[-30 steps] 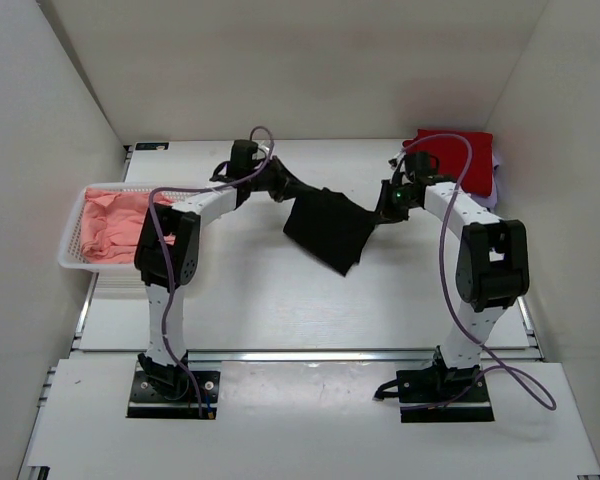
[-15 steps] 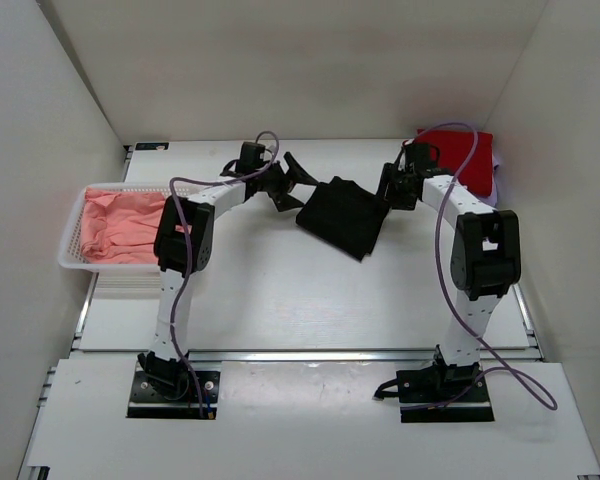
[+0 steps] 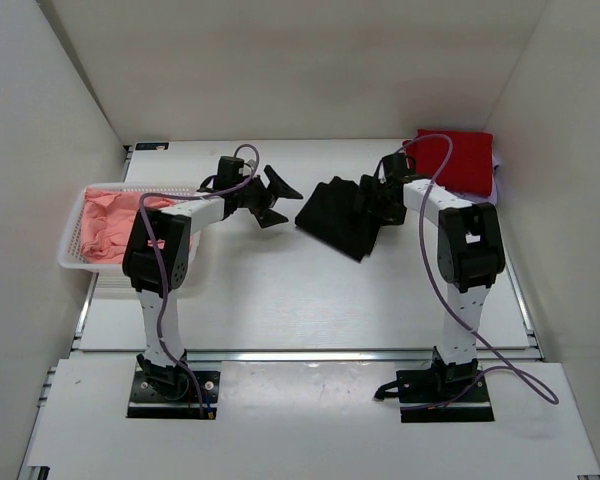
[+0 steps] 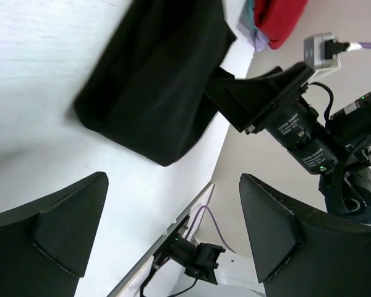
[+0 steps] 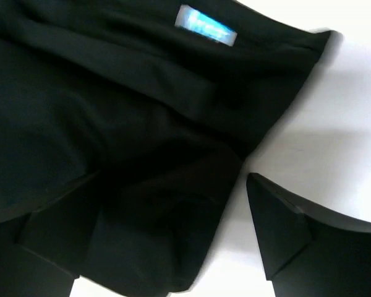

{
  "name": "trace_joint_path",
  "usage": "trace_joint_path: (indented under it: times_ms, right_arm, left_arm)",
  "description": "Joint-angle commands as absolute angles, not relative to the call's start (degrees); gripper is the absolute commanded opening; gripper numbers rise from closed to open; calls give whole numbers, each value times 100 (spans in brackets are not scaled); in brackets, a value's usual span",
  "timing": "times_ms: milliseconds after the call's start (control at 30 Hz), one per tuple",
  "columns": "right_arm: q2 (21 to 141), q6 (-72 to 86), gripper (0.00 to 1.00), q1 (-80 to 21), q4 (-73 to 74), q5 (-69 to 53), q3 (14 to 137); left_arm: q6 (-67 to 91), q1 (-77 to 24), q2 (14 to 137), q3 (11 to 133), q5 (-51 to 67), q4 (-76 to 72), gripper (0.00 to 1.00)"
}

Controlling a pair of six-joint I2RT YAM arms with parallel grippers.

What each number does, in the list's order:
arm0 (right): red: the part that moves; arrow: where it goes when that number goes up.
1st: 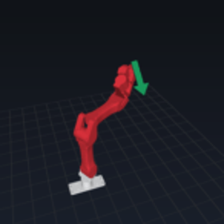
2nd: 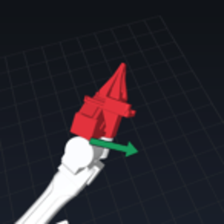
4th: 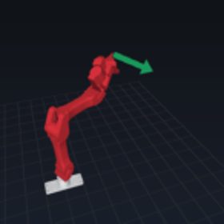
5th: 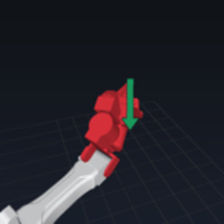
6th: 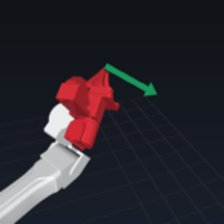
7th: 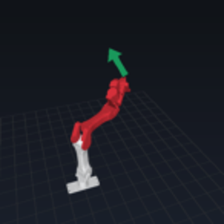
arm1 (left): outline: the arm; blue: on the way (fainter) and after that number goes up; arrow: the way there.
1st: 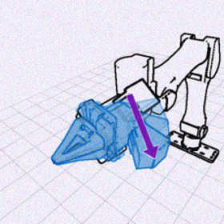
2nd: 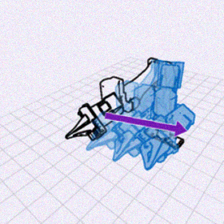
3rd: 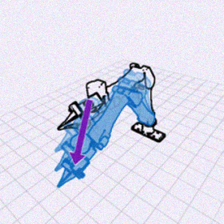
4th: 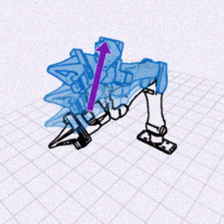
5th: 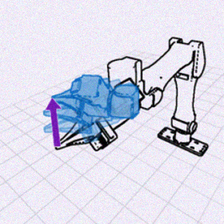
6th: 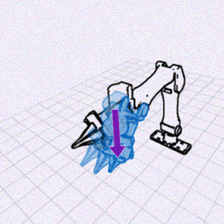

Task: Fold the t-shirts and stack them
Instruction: Put the neatly folded tshirt into the corner of the board with the right arm

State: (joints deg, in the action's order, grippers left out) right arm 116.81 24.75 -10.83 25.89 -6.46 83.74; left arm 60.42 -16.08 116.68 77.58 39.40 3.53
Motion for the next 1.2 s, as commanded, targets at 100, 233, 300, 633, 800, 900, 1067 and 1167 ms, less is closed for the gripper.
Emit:
trace_joint_path:
  times_ms: [100, 233, 300, 633, 800, 900, 1067, 1167]
  right_arm:
    - [11961, 3251, 99, -1309, 2803, -335, 8708]
    - [12829, 3226, 87, -1318, 3733, -62, 9858]
    - [13261, 3173, 42, -1336, 4182, -18, 10350]
    - [12614, 1330, 0, -1380, 4360, 1388, 11082]
    - [11761, 62, 0, -1301, 3420, 1899, 10873]
    - [11277, -535, 0, -985, 3147, 1872, 10881]
    - [10820, -975, 0, -266, 2937, 1347, 11074]
    - [10862, -1055, 0, 428, 2515, 792, 10943]
  left_arm:
    - [6135, -1643, 10794, 7445, 4078, 123, 99]
    - [6109, -1679, 10477, 7033, 4157, 202, 99]
    - [5995, -1661, 10241, 6900, 4140, 316, 99]
    - [5739, -1678, 9870, 6750, 4113, 791, 99]
    - [5731, -1846, 9896, 6645, 4123, 738, 99]
    - [5704, -1820, 9765, 6356, 4113, 747, 99]
    - [5792, -1810, 9747, 6082, 4087, 545, 99]
    - [5705, -1846, 9660, 6082, 3956, 702, 99]
